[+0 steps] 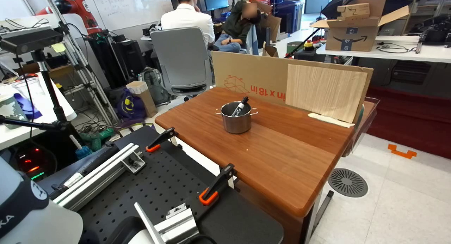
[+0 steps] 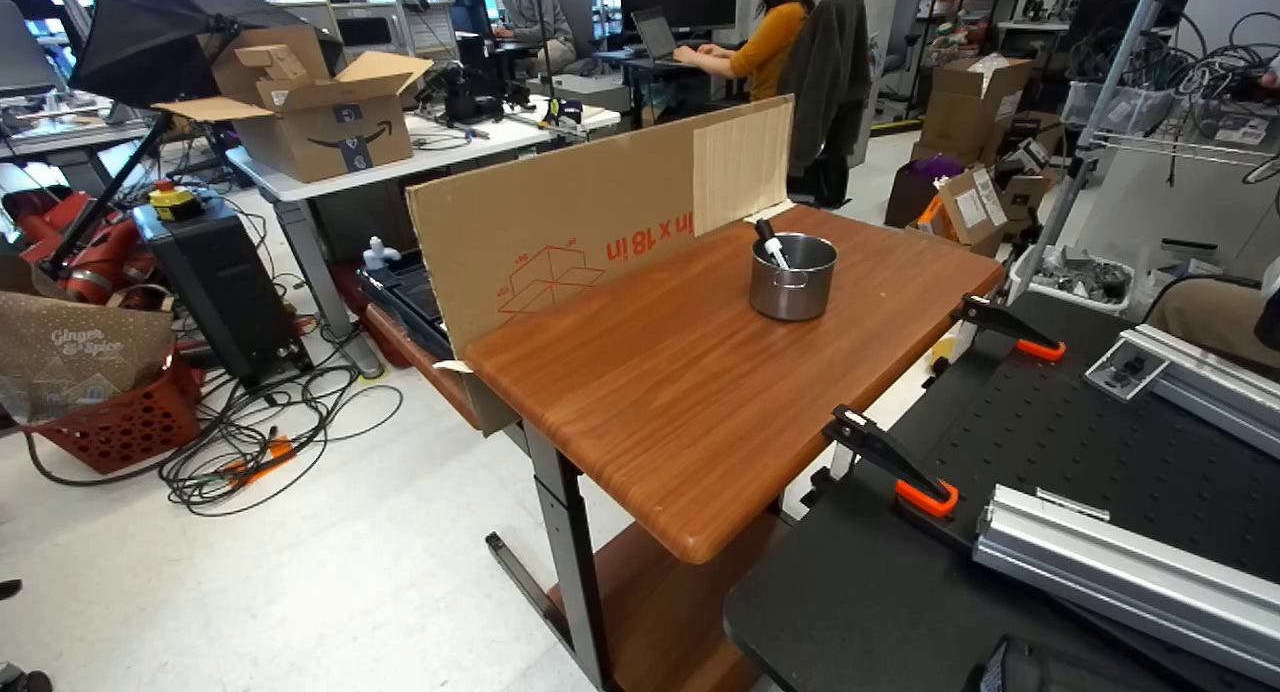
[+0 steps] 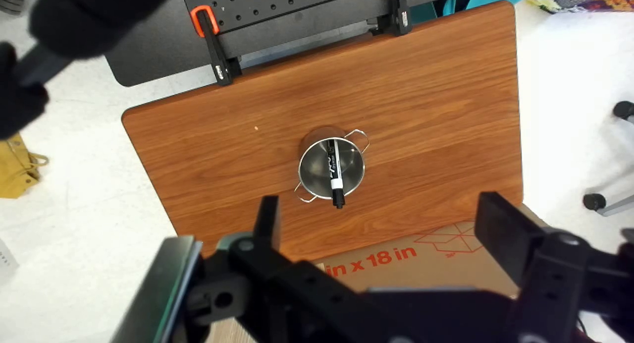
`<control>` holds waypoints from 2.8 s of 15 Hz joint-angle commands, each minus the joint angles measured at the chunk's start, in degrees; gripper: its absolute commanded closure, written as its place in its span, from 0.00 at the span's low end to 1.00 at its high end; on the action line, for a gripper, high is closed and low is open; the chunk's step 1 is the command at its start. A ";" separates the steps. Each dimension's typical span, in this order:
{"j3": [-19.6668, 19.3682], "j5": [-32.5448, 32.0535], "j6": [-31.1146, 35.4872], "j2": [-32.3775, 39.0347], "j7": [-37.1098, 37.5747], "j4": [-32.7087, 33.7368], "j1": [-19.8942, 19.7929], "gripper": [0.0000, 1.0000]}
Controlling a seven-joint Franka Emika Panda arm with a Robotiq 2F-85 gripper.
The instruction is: Remove the marker from the pot and put it on the table
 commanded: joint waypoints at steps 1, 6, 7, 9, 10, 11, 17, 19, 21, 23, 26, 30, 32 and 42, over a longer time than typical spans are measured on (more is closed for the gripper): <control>0.14 0.09 -0.19 0.04 -0.10 0.16 -0.20 0.00; 0.14 0.09 -0.19 0.04 -0.10 0.16 -0.20 0.00; 0.14 0.09 -0.19 0.04 -0.10 0.16 -0.20 0.00; 0.14 0.09 -0.19 0.04 -0.10 0.16 -0.20 0.00; 0.14 0.09 -0.19 0.04 -0.10 0.16 -0.20 0.00; 0.09 0.38 -0.41 0.90 0.12 0.57 -0.20 0.00; -0.29 1.88 3.53 7.19 1.16 1.32 -0.22 0.00; -0.17 2.42 7.22 10.42 2.50 1.38 -0.24 0.00; 0.08 3.37 12.19 13.66 4.20 1.24 -0.11 0.00; 0.07 4.61 15.72 17.72 4.55 1.89 0.30 0.00; 0.50 5.97 20.13 23.93 5.02 3.25 0.86 0.00; 1.40 5.44 25.46 31.34 7.97 5.87 1.67 0.00; 1.53 4.66 27.89 34.72 9.52 6.96 2.01 0.00; 0.05 -0.01 29.41 46.33 12.16 10.51 3.84 0.00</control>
